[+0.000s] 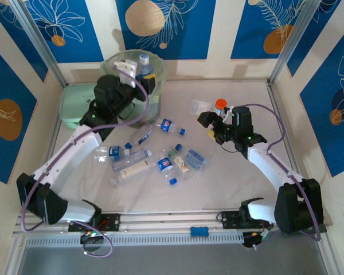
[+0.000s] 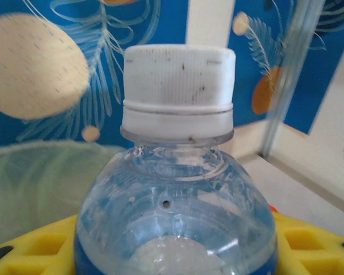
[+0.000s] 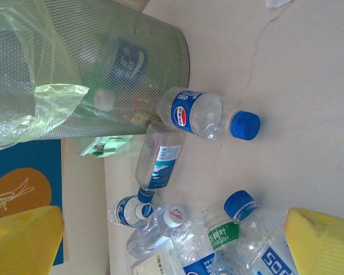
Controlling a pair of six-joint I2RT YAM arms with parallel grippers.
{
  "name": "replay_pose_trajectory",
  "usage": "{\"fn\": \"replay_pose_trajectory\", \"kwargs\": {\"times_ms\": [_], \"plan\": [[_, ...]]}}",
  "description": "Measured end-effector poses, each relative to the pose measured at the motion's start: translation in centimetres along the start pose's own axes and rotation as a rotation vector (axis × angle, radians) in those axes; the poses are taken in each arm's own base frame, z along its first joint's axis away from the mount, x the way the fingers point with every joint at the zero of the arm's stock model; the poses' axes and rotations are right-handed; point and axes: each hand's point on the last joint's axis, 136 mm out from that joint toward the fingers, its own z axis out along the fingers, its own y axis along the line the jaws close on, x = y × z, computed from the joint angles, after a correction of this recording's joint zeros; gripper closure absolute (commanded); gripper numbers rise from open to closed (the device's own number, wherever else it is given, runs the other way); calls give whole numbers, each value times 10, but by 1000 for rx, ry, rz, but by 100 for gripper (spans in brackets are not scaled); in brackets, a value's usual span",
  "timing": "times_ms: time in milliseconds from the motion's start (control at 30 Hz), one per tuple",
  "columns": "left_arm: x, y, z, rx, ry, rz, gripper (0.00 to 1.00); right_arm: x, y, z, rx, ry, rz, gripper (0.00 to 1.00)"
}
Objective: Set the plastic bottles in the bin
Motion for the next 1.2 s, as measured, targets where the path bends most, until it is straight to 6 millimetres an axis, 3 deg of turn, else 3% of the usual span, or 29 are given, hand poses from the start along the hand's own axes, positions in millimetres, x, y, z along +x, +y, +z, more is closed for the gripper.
{"fn": "replay_pose_trajectory", "kwargs": {"times_ms": [167, 400, 500, 767, 900, 1033, 1200], "plan": [[-17, 44, 28, -74, -13, 31, 45, 0, 0, -2, 2, -2, 2, 1], [0, 79, 57, -117, 63, 47, 45, -1, 5, -16, -10, -29, -17, 1], [12, 87, 71, -123, 107, 50, 45, -2, 4, -20, -6, -37, -20, 1], [69, 98, 93, -134, 277, 65, 44, 0, -4, -25, 23, -52, -16, 1], [94, 102, 100, -141, 355, 57, 38, 1, -7, -28, 35, -58, -19, 1], [105, 104, 100, -148, 395, 54, 25, 0, -7, -32, 40, -68, -30, 1], [103, 104, 99, -152, 396, 44, 12, 1, -9, -32, 49, -65, -48, 1]]}}
